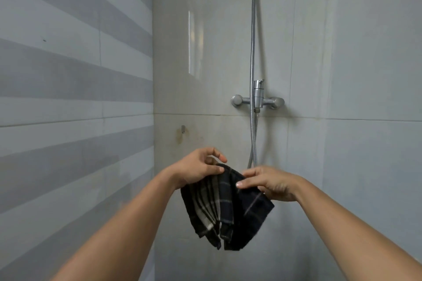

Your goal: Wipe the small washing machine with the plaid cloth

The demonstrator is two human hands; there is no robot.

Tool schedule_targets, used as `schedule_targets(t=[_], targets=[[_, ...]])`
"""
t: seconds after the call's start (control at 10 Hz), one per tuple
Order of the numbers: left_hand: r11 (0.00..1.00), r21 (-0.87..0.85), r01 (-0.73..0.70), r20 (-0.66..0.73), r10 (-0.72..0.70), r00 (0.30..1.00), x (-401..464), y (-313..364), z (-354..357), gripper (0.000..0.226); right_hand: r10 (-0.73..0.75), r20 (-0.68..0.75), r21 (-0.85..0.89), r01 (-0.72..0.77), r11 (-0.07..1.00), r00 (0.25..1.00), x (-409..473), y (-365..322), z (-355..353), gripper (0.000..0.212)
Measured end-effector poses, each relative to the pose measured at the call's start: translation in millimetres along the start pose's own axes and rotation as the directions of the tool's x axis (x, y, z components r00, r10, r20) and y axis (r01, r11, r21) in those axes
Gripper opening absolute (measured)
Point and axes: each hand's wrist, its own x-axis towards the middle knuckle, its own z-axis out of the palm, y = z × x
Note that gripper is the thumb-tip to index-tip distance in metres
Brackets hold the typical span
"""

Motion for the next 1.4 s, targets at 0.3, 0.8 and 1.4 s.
schedule_targets(t=[0.3, 0.8, 1.4], targets=[[0.974, 0.227, 0.009, -0.136, 0.023, 0.99, 24, -34, -72, 0.016, -0.189, -0.138, 0.07, 0.199, 0.977, 0.972, 118, -16, 27, 0.008], [0.774, 0.633, -0.004, -0.499, 0.412, 0.762, 178, -157, -187, 0.023, -0.73, -0.327, -0.722, 0.34, 0.603, 0.6, 338, -79, -4, 0.025], [0.989, 0.106, -0.101, -0.764, 0.146, 0.628, 138, -199, -93, 0.036, -0.679, -0.381, -0.89, -0.05, 0.453, 0.627, 328, -4, 37, 0.059]])
